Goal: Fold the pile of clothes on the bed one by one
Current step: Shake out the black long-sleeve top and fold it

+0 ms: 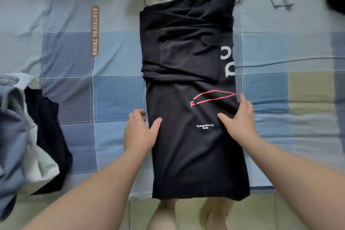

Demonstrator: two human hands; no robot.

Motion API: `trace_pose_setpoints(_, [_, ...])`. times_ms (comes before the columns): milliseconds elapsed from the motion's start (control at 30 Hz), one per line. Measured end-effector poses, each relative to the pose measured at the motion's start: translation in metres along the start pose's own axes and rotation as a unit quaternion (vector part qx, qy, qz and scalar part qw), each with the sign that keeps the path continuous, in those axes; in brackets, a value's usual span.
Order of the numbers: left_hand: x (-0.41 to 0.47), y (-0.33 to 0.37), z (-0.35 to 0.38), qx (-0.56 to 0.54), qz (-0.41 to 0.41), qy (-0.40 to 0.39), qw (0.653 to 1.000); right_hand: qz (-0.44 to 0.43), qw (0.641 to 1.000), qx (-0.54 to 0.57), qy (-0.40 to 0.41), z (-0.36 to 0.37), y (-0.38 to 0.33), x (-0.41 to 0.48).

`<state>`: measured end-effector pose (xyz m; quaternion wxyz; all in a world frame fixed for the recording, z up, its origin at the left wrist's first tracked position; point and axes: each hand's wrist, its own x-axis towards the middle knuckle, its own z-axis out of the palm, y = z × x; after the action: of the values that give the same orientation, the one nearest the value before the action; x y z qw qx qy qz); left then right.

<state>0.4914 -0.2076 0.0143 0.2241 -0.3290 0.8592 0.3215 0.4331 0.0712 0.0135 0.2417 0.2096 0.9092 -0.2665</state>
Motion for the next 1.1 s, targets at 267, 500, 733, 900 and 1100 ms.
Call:
trace_pose_setpoints(267, [-0.074,-0.035,0.028,-0.172,-0.06,-0.18,0.967,0.109,0.96,0.181,-0.183,-0.001,0.07,-0.087])
trace_pose_setpoints(500, [-0.168,-0.092,0.068,-0.208,-0.108,-0.128,0.964,0.109,0.969,0.147,-0.168,0.009,0.131,-0.147])
trace_pose_setpoints(733, [-0.241,-0.107,0.086,-0.288,-0.144,-0.088,0.943,0.178,0.922,0.267,-0.215,0.01,0.188,-0.219])
trace_pose_setpoints(900, [-0.291,-0.13,0.088,-0.284,-0.198,-0.091,0.934,0.199,0.907,0.316,-0.193,0.008,0.213,-0.272])
trace_pose_setpoints(1100, [-0.368,-0.148,0.068,-0.319,-0.292,-0.109,0.895,0.238,0.893,0.329,-0.195,-0.02,0.239,-0.355])
